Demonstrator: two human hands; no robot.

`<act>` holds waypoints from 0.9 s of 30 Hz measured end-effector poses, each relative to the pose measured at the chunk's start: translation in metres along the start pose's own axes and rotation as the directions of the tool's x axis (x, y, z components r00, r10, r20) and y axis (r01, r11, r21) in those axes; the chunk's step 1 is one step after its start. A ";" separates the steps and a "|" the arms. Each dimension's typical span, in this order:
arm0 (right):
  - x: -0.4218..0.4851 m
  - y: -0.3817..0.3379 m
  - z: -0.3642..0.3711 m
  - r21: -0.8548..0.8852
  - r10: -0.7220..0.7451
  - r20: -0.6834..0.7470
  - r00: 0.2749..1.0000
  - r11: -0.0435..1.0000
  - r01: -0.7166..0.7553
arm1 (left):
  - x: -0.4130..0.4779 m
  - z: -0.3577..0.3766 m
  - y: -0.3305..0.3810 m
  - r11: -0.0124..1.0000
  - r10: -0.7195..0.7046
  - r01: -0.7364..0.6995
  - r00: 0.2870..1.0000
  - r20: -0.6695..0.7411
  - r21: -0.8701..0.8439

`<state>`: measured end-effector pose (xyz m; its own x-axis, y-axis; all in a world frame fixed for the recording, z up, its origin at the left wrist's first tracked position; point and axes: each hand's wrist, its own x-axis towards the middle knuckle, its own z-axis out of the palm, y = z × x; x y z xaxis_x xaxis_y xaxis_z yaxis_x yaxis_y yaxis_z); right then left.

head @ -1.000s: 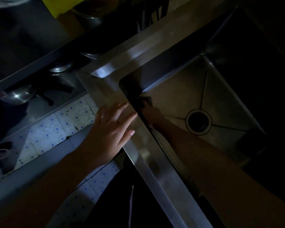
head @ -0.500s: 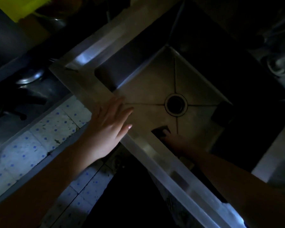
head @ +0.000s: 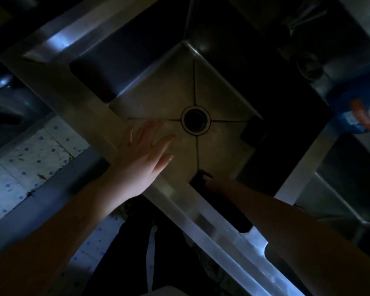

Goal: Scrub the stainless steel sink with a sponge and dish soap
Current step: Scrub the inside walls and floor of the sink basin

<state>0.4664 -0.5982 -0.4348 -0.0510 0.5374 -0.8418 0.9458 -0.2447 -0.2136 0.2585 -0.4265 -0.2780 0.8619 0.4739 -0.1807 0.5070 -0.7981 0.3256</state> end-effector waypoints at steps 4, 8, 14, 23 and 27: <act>-0.010 0.003 0.000 -0.097 0.130 0.097 0.987 0.988 -0.120 | 0.006 0.005 0.013 1.000 0.004 -0.004 1.000 0.014 -0.017; -0.018 0.013 -0.019 -0.299 0.292 0.193 0.937 0.927 -0.227 | 0.008 0.008 0.014 0.998 -0.055 0.055 0.998 0.007 -0.037; -0.016 0.059 -0.043 -0.192 0.425 0.068 0.903 0.893 -0.406 | 0.011 0.010 0.018 0.993 -0.093 0.092 0.996 -0.015 -0.070; 0.011 0.088 -0.056 0.038 0.512 0.053 0.857 0.857 -0.514 | 0.014 0.015 0.016 0.989 -0.108 0.107 0.994 -0.004 -0.099; 0.011 0.066 -0.047 0.128 0.478 0.043 0.877 0.868 -0.480 | 0.017 0.013 0.020 0.991 -0.112 0.112 0.994 0.009 -0.069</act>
<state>0.5432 -0.5699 -0.4346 0.3937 0.3197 -0.8618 0.8044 -0.5735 0.1547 0.2831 -0.4391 -0.2870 0.7999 0.5567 -0.2244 0.5986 -0.7124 0.3664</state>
